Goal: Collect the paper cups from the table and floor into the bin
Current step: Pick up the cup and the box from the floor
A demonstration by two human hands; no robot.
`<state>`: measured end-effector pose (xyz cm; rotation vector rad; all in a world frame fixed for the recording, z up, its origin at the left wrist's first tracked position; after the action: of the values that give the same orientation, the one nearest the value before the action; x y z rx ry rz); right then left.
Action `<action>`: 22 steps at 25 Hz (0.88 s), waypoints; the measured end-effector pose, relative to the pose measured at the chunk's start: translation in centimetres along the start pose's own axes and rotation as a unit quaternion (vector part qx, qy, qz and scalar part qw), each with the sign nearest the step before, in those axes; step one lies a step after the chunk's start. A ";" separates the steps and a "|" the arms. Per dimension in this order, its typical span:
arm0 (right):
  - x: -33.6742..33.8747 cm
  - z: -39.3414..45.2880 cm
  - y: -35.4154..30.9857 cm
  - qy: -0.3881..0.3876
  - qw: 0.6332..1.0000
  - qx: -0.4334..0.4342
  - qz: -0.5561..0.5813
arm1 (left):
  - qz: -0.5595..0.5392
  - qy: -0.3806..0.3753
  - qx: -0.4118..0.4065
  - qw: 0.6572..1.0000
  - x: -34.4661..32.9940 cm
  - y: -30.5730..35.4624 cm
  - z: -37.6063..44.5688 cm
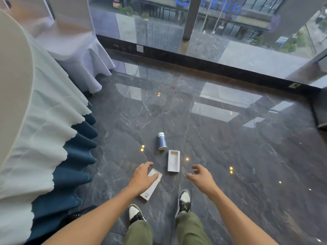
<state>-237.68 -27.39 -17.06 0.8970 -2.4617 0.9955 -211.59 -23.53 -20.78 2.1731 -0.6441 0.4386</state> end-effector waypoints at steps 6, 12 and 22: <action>-1.7 16.2 -0.4 -0.010 0.998 0.058 -0.027 | -0.035 0.050 0.004 0.998 -4.4 -0.5 14.4; -9.0 31.5 3.0 -0.024 0.992 0.090 -0.086 | -0.084 0.050 0.018 0.995 -12.3 -6.9 28.3; -24.6 55.1 11.0 -0.018 0.998 0.058 -0.025 | -0.105 0.059 0.036 0.992 -23.1 -23.0 48.0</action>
<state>-230.55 -50.00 -73.64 1.0165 -2.4201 1.1249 -212.51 -41.80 -75.87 2.2351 -0.3338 0.4801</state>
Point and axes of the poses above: each hand's wrist, its own z-axis towards the middle knuckle, its own x-axis out of the back of the hand, y = z × x, the point moved 5 cm from there along z, towards the middle knuckle, and after that the axes turned 1 degree about y, right-handed, at the moved point
